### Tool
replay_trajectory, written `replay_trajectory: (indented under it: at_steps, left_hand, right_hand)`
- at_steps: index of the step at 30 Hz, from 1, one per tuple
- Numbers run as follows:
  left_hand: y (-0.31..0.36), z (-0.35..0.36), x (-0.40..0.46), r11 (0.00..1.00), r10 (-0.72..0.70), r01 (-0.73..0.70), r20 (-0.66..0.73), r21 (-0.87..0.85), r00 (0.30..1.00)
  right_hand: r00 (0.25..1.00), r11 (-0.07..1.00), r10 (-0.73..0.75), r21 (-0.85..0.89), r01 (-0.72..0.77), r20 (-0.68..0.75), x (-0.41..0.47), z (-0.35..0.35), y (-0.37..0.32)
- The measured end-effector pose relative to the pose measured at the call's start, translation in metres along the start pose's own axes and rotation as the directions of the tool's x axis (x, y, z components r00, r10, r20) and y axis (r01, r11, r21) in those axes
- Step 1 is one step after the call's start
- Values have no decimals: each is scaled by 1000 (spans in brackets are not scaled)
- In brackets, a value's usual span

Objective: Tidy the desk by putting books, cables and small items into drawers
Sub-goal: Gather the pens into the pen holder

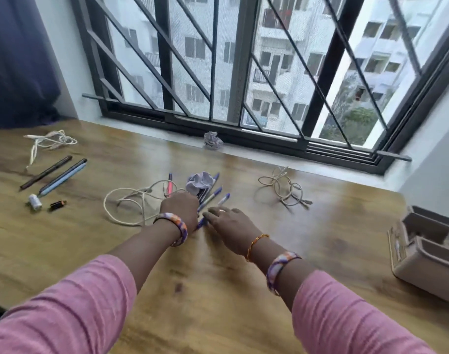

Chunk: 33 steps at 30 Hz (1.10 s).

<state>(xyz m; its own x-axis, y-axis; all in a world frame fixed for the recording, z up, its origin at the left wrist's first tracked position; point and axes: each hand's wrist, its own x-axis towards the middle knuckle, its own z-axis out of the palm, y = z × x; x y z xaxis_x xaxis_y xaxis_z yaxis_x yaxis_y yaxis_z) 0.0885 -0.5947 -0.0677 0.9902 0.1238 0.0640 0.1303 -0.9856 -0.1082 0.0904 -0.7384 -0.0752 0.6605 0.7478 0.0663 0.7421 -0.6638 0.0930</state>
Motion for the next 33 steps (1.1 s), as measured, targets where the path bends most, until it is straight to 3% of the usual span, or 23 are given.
replay_trajectory:
  at_steps: [6, 10, 12, 17, 22, 24, 26, 28, 30, 33]
  left_hand:
    - [8, -10, 10, 997, 67, -70, 78, 25, 995]
    - [15, -22, 18, 971, 223, -240, 355, 4, 908]
    - [22, -27, 24, 968, 242, -248, 451, -46, 859]
    - [63, -25, 35, 913, 349, -266, 252, -309, 903]
    - [114, -39, 40, 867, 492, -416, 341, -276, 801]
    - [137, -65, 44, 833, 546, -453, 337, -318, 767]
    - [166, -100, 46, 758, 601, -473, 199, -449, 774]
    - [200, -138, 39, 605, 629, -489, 1, -628, 777]
    - [231, -168, 28, 388, 620, -455, -138, -801, 772]
    - [270, -188, 9, 226, 605, -471, -257, -853, 754]
  right_hand:
    - [999, 999, -43, 5, 43, -1, -20, -6, 33]
    - [999, 998, -23, 66, 21, 37, -41, -12, 54]
    - [999, 997, -17, 78, 14, 44, -51, -14, 64]
    - [999, 995, 20, 95, -18, -25, -67, -20, 87]
    - [959, 979, 206, 53, -199, -194, -94, -45, 106]
    - [899, 944, 329, 105, -312, -288, -112, -69, 120]
    - [797, 889, 457, 219, -402, -395, -133, -97, 137]
    - [649, 814, 581, 347, -465, -492, -160, -122, 153]
    - [504, 744, 661, 398, -536, -557, -188, -141, 165]
    - [351, 623, 758, 451, -639, -550, -223, -156, 175]
